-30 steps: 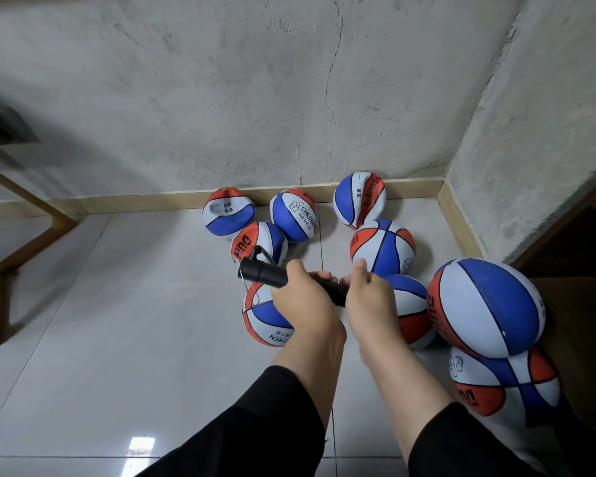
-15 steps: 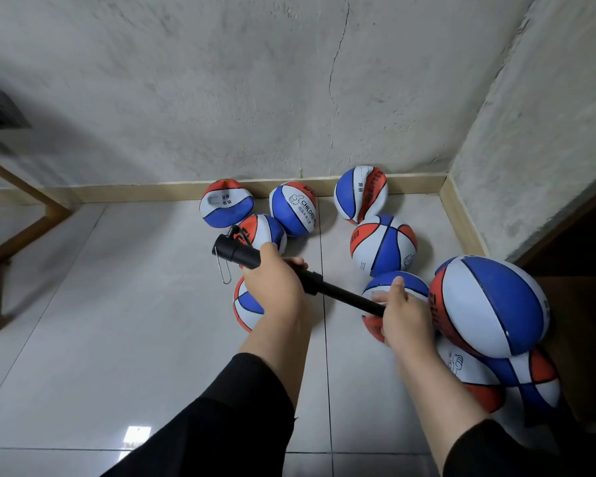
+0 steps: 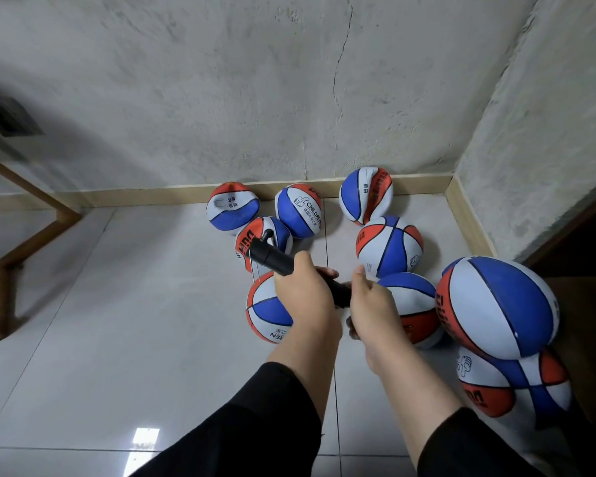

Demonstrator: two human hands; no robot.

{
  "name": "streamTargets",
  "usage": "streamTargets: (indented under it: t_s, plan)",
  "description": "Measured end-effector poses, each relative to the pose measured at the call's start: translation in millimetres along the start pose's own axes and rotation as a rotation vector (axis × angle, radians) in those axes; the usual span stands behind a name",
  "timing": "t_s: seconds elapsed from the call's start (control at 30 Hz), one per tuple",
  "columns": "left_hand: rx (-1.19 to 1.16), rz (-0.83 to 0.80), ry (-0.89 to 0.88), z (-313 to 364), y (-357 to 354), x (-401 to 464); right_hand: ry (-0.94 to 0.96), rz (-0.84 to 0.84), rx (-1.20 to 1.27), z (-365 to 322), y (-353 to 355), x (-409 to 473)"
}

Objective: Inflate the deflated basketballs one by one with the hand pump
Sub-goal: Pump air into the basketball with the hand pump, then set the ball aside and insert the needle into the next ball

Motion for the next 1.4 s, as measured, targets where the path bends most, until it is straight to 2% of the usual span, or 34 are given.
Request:
streamTargets:
  t_s: [0.2,0.33,0.43,0.63,0.8,0.87,0.97,1.03,1.1,1.2,1.27,1.4]
  plan:
    - [0.16,-0.144,0.024,20,-2,32,0.034,-0.197,-0.048,-8,11,-2]
    - [0.254,-0.241,0.047,35,-2,47,0.065,-0.279,0.088,-16,19,5]
    - [0.243,-0.259,0.026,47,-5,55,0.069,-0.273,0.145,-24,23,9]
    - [0.353,-0.343,-0.031,61,-23,54,0.204,-0.371,-0.347,-51,20,21]
    - [0.46,-0.439,0.005,50,-37,57,0.287,-0.402,-0.573,-69,0,40]
    - [0.448,-0.47,0.032,45,-36,63,0.287,-0.416,-0.603,-63,-6,50]
    - [0.47,-0.505,0.039,34,-26,75,0.195,-0.376,-0.433,-48,-4,70]
    - [0.767,-0.433,-0.124,25,-14,88,0.15,-0.326,-0.334,-39,1,80]
    - [1.224,-0.425,-0.336,6,-8,100,0.111,-0.328,-0.254,-30,1,86]
    - [1.703,-0.638,-0.418,-43,-1,113,0.059,-0.325,-0.177,-15,1,92]
    - [1.814,-0.654,-0.454,-57,7,122,0.027,-0.309,-0.187,-4,4,99]
    - [1.743,-0.265,-0.501,-35,20,137,0.022,-0.226,-0.24,15,8,115]
Point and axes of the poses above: each hand's wrist, its own x-axis towards the middle knuckle, its own y-axis out of the back of the hand, z = x × y, the point moved 6 cm from there along x, towards the middle knuckle
